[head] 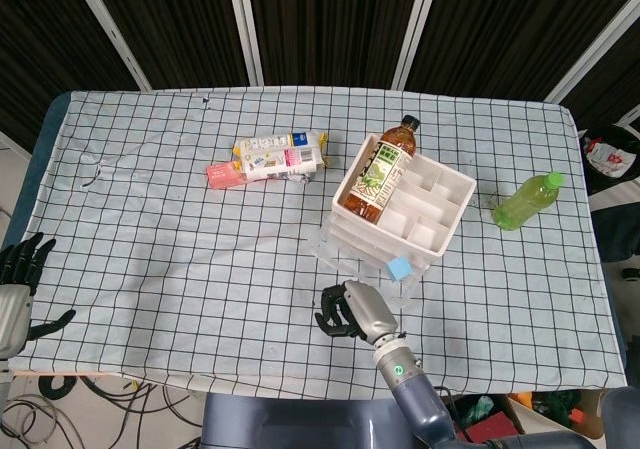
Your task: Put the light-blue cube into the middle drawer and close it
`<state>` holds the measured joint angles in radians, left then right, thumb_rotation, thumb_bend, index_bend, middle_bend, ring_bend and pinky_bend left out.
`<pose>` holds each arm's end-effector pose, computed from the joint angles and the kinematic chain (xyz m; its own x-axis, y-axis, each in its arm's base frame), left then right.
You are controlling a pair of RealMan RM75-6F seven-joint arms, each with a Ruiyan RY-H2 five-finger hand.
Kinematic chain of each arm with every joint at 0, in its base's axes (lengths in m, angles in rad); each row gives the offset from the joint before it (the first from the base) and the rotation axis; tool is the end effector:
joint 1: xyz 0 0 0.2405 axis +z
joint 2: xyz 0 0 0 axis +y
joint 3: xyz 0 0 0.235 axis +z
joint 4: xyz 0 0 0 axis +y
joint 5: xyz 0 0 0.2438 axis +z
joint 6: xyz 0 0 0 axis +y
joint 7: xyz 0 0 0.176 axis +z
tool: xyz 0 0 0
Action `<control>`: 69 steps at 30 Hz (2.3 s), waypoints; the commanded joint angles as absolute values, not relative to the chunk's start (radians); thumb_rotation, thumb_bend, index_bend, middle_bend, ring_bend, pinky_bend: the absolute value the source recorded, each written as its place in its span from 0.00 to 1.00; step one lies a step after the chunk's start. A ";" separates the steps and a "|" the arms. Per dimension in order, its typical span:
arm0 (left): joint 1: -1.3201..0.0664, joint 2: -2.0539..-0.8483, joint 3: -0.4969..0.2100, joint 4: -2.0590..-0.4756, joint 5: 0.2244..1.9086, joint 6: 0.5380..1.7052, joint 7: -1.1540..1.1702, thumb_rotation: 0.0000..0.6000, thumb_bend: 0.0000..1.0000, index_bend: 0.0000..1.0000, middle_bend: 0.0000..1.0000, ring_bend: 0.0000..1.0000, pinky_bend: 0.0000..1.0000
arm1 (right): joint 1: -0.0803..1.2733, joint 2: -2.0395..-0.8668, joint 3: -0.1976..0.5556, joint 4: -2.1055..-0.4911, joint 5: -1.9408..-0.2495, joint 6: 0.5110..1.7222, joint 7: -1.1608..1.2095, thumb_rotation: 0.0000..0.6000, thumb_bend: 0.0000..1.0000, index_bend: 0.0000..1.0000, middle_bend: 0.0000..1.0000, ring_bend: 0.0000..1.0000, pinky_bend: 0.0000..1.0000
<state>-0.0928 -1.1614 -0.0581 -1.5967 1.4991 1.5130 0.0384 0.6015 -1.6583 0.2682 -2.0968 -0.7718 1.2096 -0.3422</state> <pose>-0.2991 0.2184 0.1130 0.4041 -0.0353 0.9140 0.9143 -0.0148 -0.4048 -0.0191 -0.2515 -0.0563 -0.2845 -0.5038 0.8156 -0.9462 0.0109 -0.3233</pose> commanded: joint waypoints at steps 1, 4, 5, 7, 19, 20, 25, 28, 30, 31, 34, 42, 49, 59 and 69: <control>-0.093 -1.161 -0.058 -1.597 1.499 1.513 0.038 1.00 0.05 0.00 0.00 0.00 0.00 | 0.608 -1.657 0.280 -2.083 -0.754 1.212 -0.340 1.00 0.37 0.74 0.81 0.87 0.81; -0.093 -1.161 -0.058 -1.597 1.498 1.512 0.038 1.00 0.05 0.00 0.00 0.00 0.00 | 0.612 -1.653 0.286 -2.077 -0.743 1.213 -0.336 1.00 0.37 0.74 0.81 0.87 0.81; -0.093 -1.161 -0.058 -1.597 1.498 1.512 0.038 1.00 0.05 0.00 0.00 0.00 0.00 | 0.612 -1.652 0.288 -2.076 -0.741 1.213 -0.335 1.00 0.37 0.74 0.81 0.87 0.81; -0.093 -1.161 -0.058 -1.597 1.498 1.512 0.039 1.00 0.05 0.00 0.00 0.00 0.00 | 0.613 -1.650 0.292 -2.073 -0.736 1.215 -0.332 1.00 0.37 0.74 0.81 0.87 0.81; -0.093 -1.162 -0.059 -1.599 1.494 1.511 0.040 1.00 0.05 0.00 0.00 0.00 0.00 | 0.636 -1.654 0.324 -2.050 -0.690 1.209 -0.317 1.00 0.37 0.74 0.81 0.87 0.81; -0.093 -1.162 -0.060 -1.599 1.494 1.511 0.039 1.00 0.05 0.00 0.00 0.00 0.00 | 0.639 -1.656 0.327 -2.046 -0.686 1.209 -0.318 1.00 0.37 0.74 0.81 0.87 0.81; -0.093 -1.161 -0.061 -1.599 1.493 1.512 0.035 1.00 0.05 0.00 0.00 0.00 0.00 | 0.656 -1.662 0.348 -2.024 -0.658 1.211 -0.320 1.00 0.37 0.74 0.81 0.87 0.81; -0.093 -1.160 -0.061 -1.599 1.492 1.510 0.035 1.00 0.05 0.00 0.00 0.00 0.00 | 0.663 -1.662 0.366 -2.016 -0.642 1.211 -0.315 1.00 0.37 0.74 0.81 0.87 0.81; -0.094 -1.160 -0.061 -1.599 1.491 1.509 0.035 1.00 0.05 0.00 0.00 0.00 0.00 | 0.670 -1.661 0.378 -2.010 -0.634 1.212 -0.315 1.00 0.37 0.74 0.80 0.87 0.81; -0.094 -1.160 -0.061 -1.600 1.490 1.509 0.036 1.00 0.05 0.00 0.00 0.00 0.00 | 0.673 -1.660 0.383 -2.006 -0.630 1.213 -0.316 1.00 0.37 0.74 0.81 0.87 0.81; -0.094 -1.161 -0.062 -1.600 1.490 1.510 0.036 1.00 0.05 0.00 0.00 0.00 0.00 | 0.682 -1.657 0.401 -1.997 -0.614 1.215 -0.315 1.00 0.37 0.74 0.81 0.87 0.81; -0.093 -1.160 -0.061 -1.602 1.488 1.509 0.036 1.00 0.05 0.00 0.00 0.00 0.00 | 0.684 -1.633 0.423 -1.975 -0.566 1.216 -0.303 1.00 0.37 0.74 0.80 0.87 0.81; -0.093 -1.161 -0.061 -1.604 1.488 1.508 0.037 1.00 0.05 0.00 0.00 0.00 0.00 | 0.675 -1.619 0.415 -1.958 -0.543 1.206 -0.285 1.00 0.37 0.74 0.81 0.87 0.81; -0.093 -1.160 -0.062 -1.606 1.485 1.508 0.035 1.00 0.05 0.00 0.00 0.00 0.00 | 0.677 -1.613 0.410 -1.928 -0.523 1.196 -0.269 1.00 0.37 0.74 0.81 0.87 0.81; -0.093 -1.159 -0.063 -1.608 1.483 1.508 0.033 1.00 0.05 0.00 0.00 0.00 0.00 | 0.686 -1.614 0.416 -1.890 -0.496 1.194 -0.264 1.00 0.37 0.74 0.81 0.87 0.81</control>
